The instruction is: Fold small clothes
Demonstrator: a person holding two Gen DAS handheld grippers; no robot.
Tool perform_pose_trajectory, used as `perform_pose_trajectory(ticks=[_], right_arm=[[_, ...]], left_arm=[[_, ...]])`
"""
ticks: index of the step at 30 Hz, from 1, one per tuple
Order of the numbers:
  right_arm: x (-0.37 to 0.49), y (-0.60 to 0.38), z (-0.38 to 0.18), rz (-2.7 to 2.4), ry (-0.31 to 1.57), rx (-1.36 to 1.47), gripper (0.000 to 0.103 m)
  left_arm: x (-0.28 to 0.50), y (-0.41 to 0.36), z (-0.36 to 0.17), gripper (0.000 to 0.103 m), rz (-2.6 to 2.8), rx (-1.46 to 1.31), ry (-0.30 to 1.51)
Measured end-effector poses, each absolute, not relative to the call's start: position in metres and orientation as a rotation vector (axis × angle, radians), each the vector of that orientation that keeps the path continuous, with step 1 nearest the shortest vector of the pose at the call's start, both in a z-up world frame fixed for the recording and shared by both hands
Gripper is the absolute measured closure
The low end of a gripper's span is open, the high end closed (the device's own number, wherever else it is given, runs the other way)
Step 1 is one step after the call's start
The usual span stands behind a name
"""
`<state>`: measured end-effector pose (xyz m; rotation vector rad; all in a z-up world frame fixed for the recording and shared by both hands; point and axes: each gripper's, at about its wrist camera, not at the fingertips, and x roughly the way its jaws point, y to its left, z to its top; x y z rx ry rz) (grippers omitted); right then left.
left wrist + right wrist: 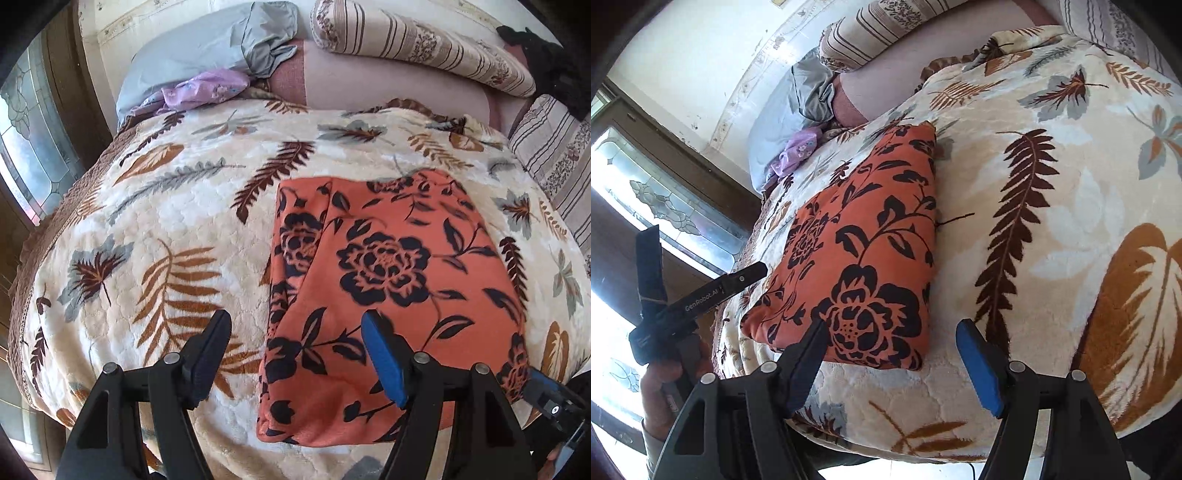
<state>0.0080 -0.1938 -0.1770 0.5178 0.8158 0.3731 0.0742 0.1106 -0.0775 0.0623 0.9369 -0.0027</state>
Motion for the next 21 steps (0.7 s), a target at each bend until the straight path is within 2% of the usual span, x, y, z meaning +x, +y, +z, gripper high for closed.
perform_pose_trajectory(ticks=[3,4,6,15,18,21], right_arm=[[0.011,-0.194,-0.18,0.366,0.826,0.519,0.029],[0.011,-0.194,-0.181,0.362,0.83,0.519,0.029],[0.013,-0.195,-0.184,0.355,0.839,0.521,0.029],[0.024,-0.204,-0.179,0.317,0.845,0.543,0.028],[0.028,-0.21,-0.178,0.301,0.854,0.547,0.028],[0.034,-0.216,-0.18,0.291,0.884,0.553,0.025]], left_arm=[[0.073,0.126,-0.106,0.025,0.001,0.036,0.995],[0.07,0.133,-0.108,0.02,-0.004,-0.003,0.981],[0.068,0.141,-0.106,0.018,0.001,-0.044,0.986],[0.089,0.139,-0.045,0.018,-0.044,-0.233,0.798],[0.117,0.127,-0.066,0.018,-0.068,-0.184,0.872],[0.131,0.13,-0.115,0.017,-0.051,-0.176,1.03]])
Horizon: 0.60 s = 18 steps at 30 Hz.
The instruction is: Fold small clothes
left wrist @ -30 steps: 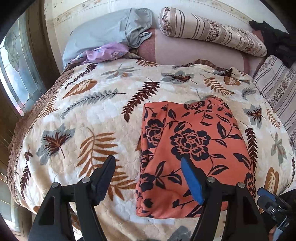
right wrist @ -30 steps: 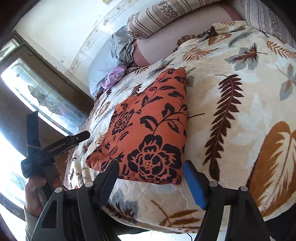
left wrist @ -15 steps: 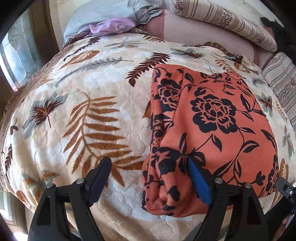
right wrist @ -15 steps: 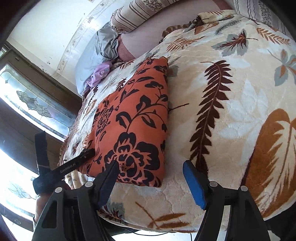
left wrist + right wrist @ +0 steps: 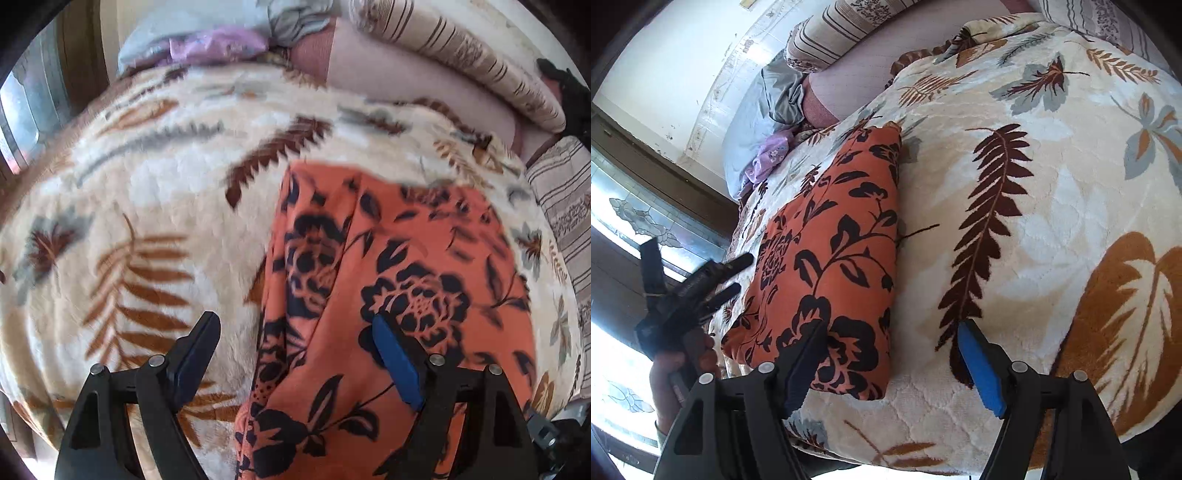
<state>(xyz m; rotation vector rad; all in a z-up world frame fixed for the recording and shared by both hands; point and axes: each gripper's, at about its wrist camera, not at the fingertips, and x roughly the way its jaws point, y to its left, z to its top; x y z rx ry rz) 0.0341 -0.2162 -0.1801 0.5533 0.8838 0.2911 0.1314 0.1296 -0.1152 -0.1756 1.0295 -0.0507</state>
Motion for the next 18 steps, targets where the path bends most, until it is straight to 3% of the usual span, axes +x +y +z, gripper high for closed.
perform_pose_trajectory(ticks=[3,13,18], right_arm=[[0.043,-0.221,-0.183,0.279,0.899,0.559,0.025],[0.063,-0.216,-0.18,0.285,0.898,0.563,0.022],[0.067,-0.22,-0.18,0.285,0.905,0.571,0.02]], left_arm=[[0.127,0.15,-0.122,0.016,-0.093,-0.333,1.012],[0.119,0.142,-0.116,0.016,-0.059,-0.257,0.951],[0.101,0.148,-0.088,0.017,-0.057,-0.276,0.785]])
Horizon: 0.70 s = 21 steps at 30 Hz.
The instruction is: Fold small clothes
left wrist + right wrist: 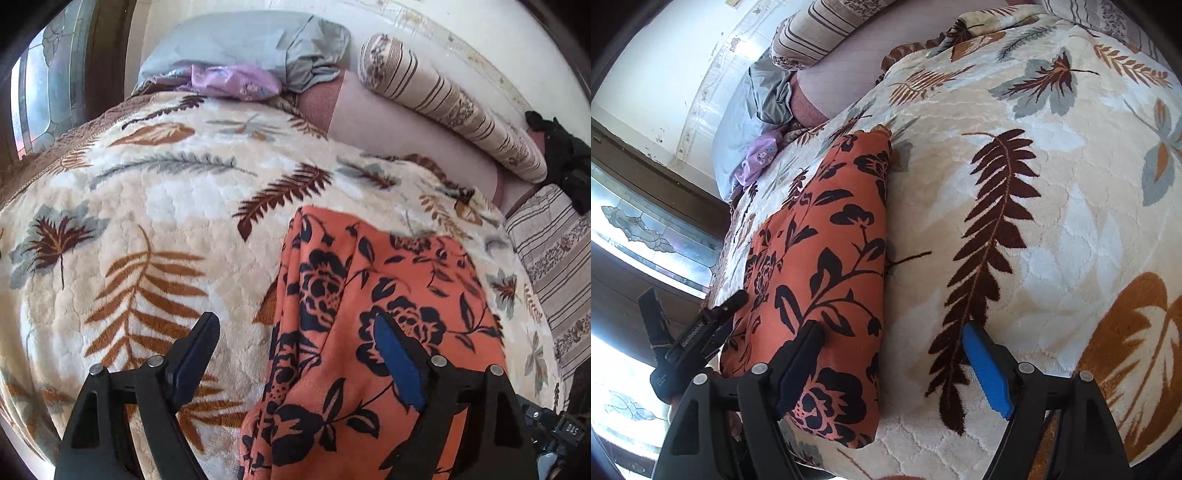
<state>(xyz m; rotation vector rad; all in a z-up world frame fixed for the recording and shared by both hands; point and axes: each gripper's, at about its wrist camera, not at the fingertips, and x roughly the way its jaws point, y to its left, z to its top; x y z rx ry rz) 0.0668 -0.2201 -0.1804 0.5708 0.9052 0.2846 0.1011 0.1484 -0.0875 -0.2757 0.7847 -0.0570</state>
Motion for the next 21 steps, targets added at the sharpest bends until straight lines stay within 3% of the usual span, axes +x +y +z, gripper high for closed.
perform_pose_trajectory(ticks=[4,11,16,21], right_arm=[[0.074,-0.22,-0.182,0.285,0.906,0.595,0.016],[0.076,-0.218,-0.181,0.284,0.9,0.611,0.016],[0.075,-0.22,-0.18,0.283,0.907,0.606,0.016],[0.086,-0.212,-0.174,0.316,0.904,0.612,0.015]], left_arm=[[0.123,0.146,-0.123,0.016,-0.053,-0.275,1.001],[0.114,0.153,-0.112,0.016,-0.026,-0.321,0.906],[0.118,0.144,-0.119,0.016,-0.024,-0.275,0.948],[0.096,0.139,-0.087,0.016,-0.028,-0.221,0.753]])
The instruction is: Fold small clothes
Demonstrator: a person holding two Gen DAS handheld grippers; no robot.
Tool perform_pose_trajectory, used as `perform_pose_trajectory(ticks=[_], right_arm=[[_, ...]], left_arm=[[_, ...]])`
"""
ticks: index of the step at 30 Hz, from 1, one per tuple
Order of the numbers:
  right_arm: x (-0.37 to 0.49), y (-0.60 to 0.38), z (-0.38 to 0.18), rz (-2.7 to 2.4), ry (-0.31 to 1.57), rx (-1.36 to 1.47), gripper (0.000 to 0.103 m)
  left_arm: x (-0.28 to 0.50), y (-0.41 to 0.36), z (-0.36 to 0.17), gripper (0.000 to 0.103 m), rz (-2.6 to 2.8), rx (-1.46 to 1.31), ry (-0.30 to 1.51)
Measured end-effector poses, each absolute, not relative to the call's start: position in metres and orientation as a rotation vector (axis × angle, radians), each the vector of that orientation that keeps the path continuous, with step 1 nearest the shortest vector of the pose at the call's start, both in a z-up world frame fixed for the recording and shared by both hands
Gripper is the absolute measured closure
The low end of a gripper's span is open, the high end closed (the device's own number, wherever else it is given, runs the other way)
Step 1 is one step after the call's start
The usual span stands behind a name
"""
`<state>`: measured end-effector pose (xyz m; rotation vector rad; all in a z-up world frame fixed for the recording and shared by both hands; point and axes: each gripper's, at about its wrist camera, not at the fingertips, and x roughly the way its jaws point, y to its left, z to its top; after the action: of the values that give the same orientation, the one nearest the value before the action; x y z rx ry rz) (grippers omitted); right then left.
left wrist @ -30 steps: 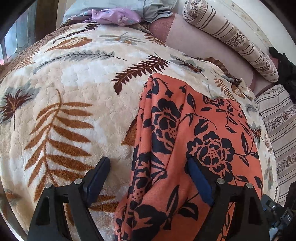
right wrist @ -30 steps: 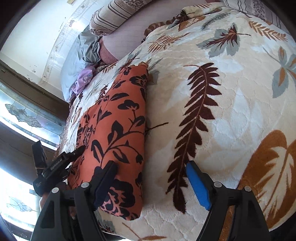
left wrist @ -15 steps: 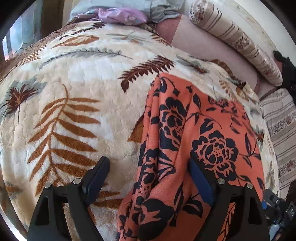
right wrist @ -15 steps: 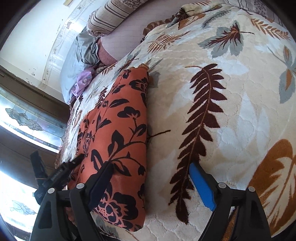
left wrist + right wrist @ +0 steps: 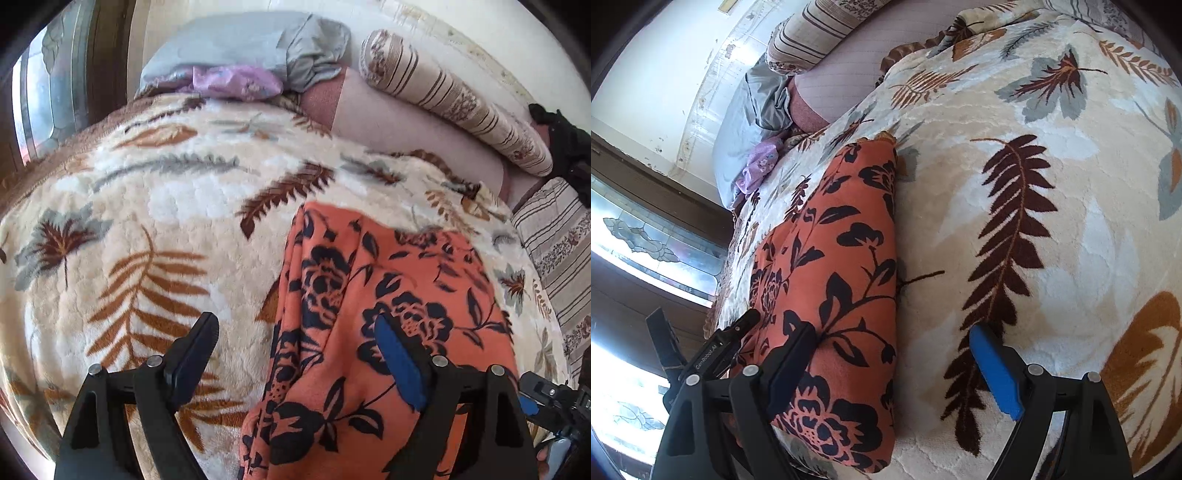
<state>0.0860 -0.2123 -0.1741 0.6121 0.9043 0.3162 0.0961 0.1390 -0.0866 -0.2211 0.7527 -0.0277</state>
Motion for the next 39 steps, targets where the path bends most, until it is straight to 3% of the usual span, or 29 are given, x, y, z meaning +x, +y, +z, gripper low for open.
perform_pose_trajectory(ticks=[3,6,9,10,19,24,29,32,39], right_arm=[[0.091,-0.206,-0.18,0.35,0.932,0.636,0.015],[0.087,-0.199,-0.183,0.367,0.923,0.599,0.016],[0.084,-0.19,-0.18,0.375,0.928,0.501,0.035],[0.084,-0.189,-0.18,0.381,0.931,0.493,0.036],[0.089,-0.204,-0.188,0.385,0.944,0.659,0.028],[0.096,-0.2,-0.184,0.374,0.944,0.63,0.025],[0.102,-0.195,-0.183,0.37,0.923,0.587,0.025],[0.102,-0.189,-0.18,0.372,0.906,0.523,0.025],[0.103,-0.197,-0.185,0.391,0.913,0.594,0.025]], left_arm=[[0.093,0.129,-0.082,0.016,-0.062,-0.174,0.723],[0.113,0.111,-0.118,0.015,-0.061,-0.058,0.922],[0.114,0.121,-0.117,0.015,-0.075,-0.168,0.928],[0.115,0.123,-0.119,0.015,-0.08,-0.181,0.933],[0.107,0.132,-0.106,0.015,-0.11,-0.266,0.864],[0.12,0.131,-0.128,0.015,-0.161,-0.343,0.993],[0.116,0.119,-0.122,0.015,-0.15,-0.251,0.946],[0.115,0.114,-0.121,0.021,-0.159,-0.222,0.929],[0.115,0.115,-0.121,0.02,-0.148,-0.219,0.929]])
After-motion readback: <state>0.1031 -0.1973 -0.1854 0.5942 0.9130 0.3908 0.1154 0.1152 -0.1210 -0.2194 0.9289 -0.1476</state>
